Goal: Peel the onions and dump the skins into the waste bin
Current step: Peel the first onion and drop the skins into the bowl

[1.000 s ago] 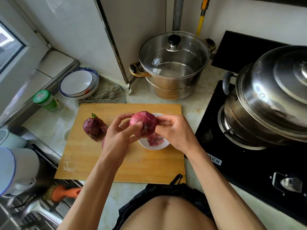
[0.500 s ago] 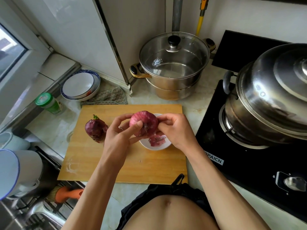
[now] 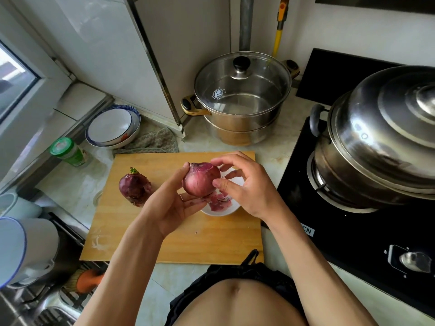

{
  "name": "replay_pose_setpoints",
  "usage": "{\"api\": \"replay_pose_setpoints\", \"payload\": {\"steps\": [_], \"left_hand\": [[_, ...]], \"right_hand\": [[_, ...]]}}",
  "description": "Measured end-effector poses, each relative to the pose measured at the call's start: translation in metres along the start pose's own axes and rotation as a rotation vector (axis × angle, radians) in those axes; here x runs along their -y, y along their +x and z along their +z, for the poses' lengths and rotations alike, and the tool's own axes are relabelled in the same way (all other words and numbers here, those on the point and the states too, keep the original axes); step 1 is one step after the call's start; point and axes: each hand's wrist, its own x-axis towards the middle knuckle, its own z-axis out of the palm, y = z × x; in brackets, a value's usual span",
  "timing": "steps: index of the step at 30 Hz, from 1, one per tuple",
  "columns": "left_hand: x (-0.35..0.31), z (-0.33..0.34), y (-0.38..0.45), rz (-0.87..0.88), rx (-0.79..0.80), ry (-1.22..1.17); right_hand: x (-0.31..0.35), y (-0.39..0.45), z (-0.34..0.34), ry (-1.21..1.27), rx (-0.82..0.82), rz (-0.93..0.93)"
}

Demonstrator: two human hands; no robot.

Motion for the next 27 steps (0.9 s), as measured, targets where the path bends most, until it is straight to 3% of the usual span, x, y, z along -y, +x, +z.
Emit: {"api": "replay_pose_setpoints", "payload": {"steps": [9, 27], "left_hand": [[-0.004, 0.002, 0.000, -0.041, 0.042, 0.109], [-0.002, 0.004, 0.005, -0.069, 0.038, 0.169]], "right_hand": [[0.006, -0.001, -0.009, 0.009, 0.114, 0.003], [0.006, 0.000, -0.015, 0.035, 0.164, 0.069]]}}
